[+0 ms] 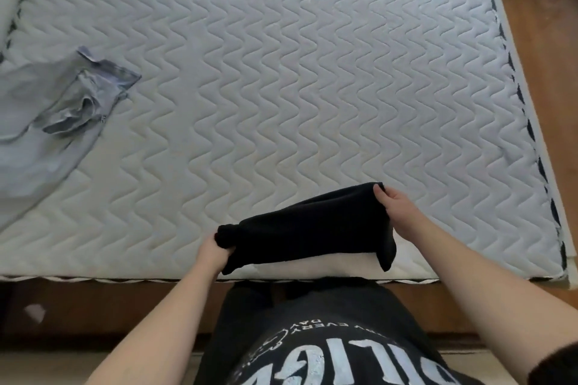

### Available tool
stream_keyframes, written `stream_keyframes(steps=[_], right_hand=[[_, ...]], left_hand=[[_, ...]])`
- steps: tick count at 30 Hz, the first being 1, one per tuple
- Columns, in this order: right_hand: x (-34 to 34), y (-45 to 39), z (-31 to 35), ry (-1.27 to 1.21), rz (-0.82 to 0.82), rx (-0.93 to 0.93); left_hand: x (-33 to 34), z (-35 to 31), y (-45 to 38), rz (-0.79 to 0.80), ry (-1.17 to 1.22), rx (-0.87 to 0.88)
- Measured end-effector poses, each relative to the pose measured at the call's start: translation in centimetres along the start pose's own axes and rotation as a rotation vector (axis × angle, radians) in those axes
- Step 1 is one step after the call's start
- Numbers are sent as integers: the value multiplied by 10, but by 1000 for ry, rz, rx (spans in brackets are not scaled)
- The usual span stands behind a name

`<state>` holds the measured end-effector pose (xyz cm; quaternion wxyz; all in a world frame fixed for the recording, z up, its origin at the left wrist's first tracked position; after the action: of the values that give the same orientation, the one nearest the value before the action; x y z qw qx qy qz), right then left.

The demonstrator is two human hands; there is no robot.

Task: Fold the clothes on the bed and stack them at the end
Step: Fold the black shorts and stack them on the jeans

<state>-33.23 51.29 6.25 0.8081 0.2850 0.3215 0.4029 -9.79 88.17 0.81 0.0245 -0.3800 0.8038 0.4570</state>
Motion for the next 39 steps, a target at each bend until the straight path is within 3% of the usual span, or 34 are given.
stream_keyframes(steps=[6,14,25,29,39], right_hand=[[70,-43,43,56,-5,32],[146,-118,124,497,-93,-20],[206,-181,166,506,-9,2],[197,-176,145,479,-43,36],[131,-171,18,465,-157,277]], left_hand=[[-49,42,-37,4,66,-91],[-130,74,-102,4,187,-152],[-206,68,-164,-305,248,-200],[-182,42,-166,-256,232,-121],[-10,-50,-171,153,-67,113]])
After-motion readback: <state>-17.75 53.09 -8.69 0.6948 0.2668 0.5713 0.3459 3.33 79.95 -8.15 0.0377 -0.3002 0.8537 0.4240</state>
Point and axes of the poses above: each hand's wrist, its own y-axis away from the middle knuckle, its own x-axis out of the palm, z = x × y, the point moved 10 cm from there along -y, towards the middle knuckle, and after that the axes turned 13 degrees about y, right-handed, at the moved point
